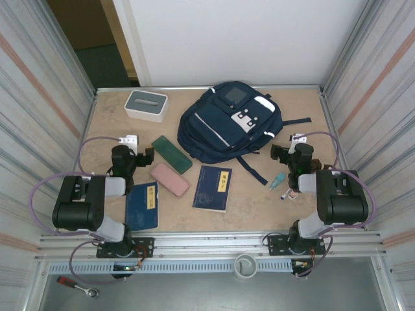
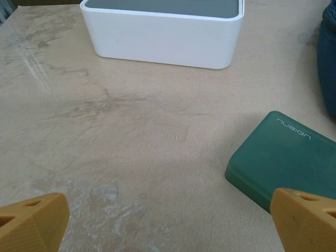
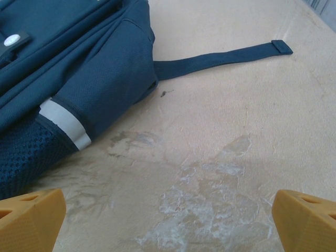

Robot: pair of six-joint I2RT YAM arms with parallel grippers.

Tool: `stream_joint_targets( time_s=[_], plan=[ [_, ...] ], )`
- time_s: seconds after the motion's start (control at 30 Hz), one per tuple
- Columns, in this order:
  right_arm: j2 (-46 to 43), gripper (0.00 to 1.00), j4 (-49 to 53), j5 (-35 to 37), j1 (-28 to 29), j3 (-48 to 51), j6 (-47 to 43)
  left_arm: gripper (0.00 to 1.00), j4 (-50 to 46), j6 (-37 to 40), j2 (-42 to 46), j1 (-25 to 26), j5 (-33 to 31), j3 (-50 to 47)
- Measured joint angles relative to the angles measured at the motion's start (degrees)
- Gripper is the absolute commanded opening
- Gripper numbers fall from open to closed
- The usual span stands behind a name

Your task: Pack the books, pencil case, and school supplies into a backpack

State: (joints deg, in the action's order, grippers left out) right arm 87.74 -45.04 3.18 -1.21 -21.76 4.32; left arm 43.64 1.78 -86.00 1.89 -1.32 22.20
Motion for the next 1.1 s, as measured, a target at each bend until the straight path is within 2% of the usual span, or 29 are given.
stream_joint_targets(
  time_s=[0.63, 0.77, 0.97, 1.1],
  plan=[
    [0.0, 0.99, 0.0, 0.0, 0.0, 0.0, 0.2, 0.99, 0.2, 0.0, -0.1, 0.0, 0.0, 0.0],
    [-0.2, 0.99, 0.7, 0.8, 0.1, -0.2, 0.2, 0.99, -0.6, -0.5, 0.6, 0.0, -3.1, 0.0],
    [-8.5, 0.99, 13.0, 8.1, 0.8, -5.0, 3.8, 0.99, -15.7, -5.5, 13.9, 0.0, -10.4, 4.1],
    [-17.1, 0.99, 24.9, 10.3, -0.7, -9.6, 11.5, 0.95, -20.6, -11.4, 19.7, 0.4, -6.8, 8.0]
  ],
)
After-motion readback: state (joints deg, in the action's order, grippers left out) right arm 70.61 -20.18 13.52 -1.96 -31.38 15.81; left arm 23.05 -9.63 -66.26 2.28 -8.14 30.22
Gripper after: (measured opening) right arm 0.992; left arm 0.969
